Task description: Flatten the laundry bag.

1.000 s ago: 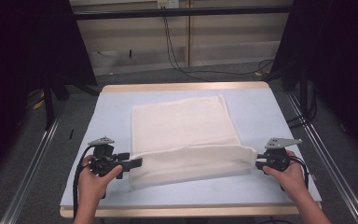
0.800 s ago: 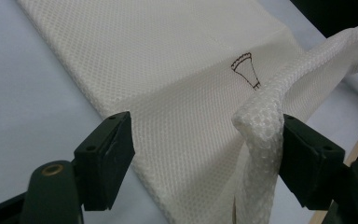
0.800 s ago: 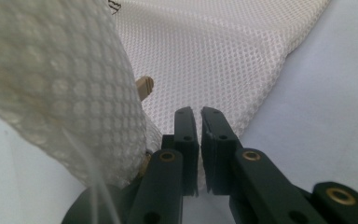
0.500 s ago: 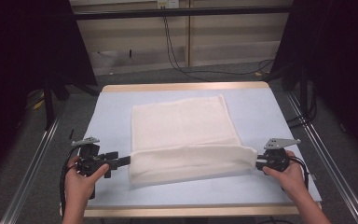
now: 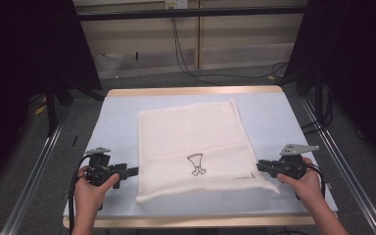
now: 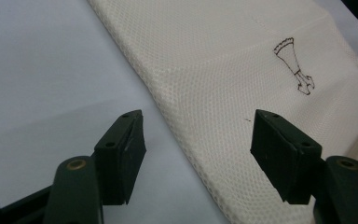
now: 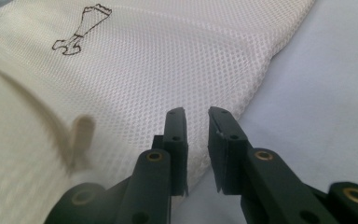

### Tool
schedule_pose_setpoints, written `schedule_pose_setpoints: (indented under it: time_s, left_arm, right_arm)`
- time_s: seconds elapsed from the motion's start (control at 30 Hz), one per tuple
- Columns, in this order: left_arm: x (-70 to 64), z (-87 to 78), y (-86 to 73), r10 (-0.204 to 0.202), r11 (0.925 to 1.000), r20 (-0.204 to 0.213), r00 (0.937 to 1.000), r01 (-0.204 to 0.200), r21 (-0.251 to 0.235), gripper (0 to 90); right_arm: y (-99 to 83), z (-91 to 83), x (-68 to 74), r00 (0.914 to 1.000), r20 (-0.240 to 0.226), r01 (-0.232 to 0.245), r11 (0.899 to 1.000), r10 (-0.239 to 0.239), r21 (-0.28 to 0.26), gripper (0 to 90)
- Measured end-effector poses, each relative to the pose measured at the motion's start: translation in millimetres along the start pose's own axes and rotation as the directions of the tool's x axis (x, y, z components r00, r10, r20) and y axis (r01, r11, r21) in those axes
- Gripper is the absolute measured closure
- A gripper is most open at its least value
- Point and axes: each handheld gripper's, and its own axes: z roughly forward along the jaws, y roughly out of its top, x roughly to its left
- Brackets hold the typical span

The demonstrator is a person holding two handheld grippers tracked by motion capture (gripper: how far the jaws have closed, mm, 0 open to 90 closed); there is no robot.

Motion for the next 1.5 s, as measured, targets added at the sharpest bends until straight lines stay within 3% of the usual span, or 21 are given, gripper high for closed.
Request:
schedule_pose_setpoints:
  time_s: [0.17,0.3,0.57,0.73,0.83,0.9,0.97,1.2,1.5]
  left_arm:
    - [-3.6,12.7,-2.6,0.013,0.9996,-0.035,0.9993,-0.012,0.026,38.9]
    - [-7.0,22.4,-4.5,0.019,0.9985,-0.029,0.9994,-0.017,0.051,40.3]
    - [-14.1,31.8,-4.7,0.034,0.9981,-0.044,0.9985,-0.032,0.052,49.7]
    - [-17.0,34.2,-3.1,0.053,0.9963,-0.079,0.9955,-0.047,0.072,67.8]
    - [-17.2,36.3,-0.2,0.024,0.9966,-0.081,0.9964,-0.018,0.081,81.7]
    - [-17.6,37.5,3.8,0.033,0.9947,-0.086,0.9958,-0.024,0.1,86.0]
    - [-18.4,38.5,9.3,0.048,0.9948,-0.097,0.9941,-0.039,0.094,87.3]
    - [-9.0,41.9,23.1,0.011,0.9986,-0.098,0.9952,-0.006,0.053,87.5]
    - [-0.6,49.0,35.6,0.008,0.9996,-0.124,0.9922,-0.004,0.03,87.1]
  right_arm:
    - [0.3,2.1,1.2,0.9998,0.01,-0.018,1.0,0.018,-0.001,68.7]
    - [-0.1,4.6,2.8,0.9997,0.02,-0.014,1.0,0.013,0.014,64.1]
    - [-3.4,11.1,8.2,0.9986,0.051,0.014,0.998,-0.017,0.066,71.9]
    - [-3.1,11.7,9.4,0.9985,0.049,0.021,0.998,-0.024,0.066,77.9]
    - [-2.3,11.4,9.1,0.9987,0.048,0.01,0.998,-0.013,0.065,83.6]
    - [-1.6,11.4,8.8,0.9988,0.049,0.008,0.998,-0.011,0.056,86.6]
    - [-0.5,11.2,9.3,0.9987,0.049,0.01,0.998,-0.013,0.056,87.7]
    - [2.0,11.3,9.1,0.9984,0.056,0.0,1.0,-0.002,0.031,88.2]
    - [6.7,15.0,10.6,0.9977,0.067,-0.014,1.0,0.013,0.016,88.3]
